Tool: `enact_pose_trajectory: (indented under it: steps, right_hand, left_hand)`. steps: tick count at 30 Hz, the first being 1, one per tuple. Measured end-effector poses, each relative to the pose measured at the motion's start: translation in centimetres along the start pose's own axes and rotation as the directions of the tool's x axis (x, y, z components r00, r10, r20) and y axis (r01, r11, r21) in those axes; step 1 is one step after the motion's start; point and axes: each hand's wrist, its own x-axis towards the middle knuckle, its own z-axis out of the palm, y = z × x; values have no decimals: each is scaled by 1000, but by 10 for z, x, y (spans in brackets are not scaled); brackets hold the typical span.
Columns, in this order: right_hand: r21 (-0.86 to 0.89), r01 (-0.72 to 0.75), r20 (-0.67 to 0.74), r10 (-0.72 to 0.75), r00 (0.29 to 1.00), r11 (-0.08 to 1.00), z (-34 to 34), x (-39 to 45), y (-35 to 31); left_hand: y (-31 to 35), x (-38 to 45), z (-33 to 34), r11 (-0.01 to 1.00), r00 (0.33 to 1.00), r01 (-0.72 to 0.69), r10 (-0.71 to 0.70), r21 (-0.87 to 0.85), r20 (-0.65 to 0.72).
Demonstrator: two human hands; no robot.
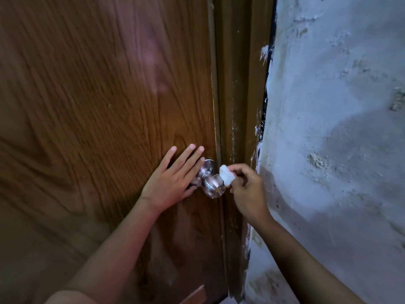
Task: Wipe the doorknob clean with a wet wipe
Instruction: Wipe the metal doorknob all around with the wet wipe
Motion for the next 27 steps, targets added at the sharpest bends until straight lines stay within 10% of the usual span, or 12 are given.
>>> enact_pose_trajectory:
  steps: [15,23,27]
  right_hand:
    - [-294,24,7,-23,1000,955,8,0,-5]
    - [-597,575,313,-497,809,559,22,-23,-3]
    - [-559,531,224,-501,836,637,15,-19,0]
  left_hand:
    - [0,0,-1,1000,1000,-2,2,18,2]
    - [-1,-1,-3,998,1000,-23,22,50,20]
    - [0,-1,-3,1000,1000,-6,6,28,6]
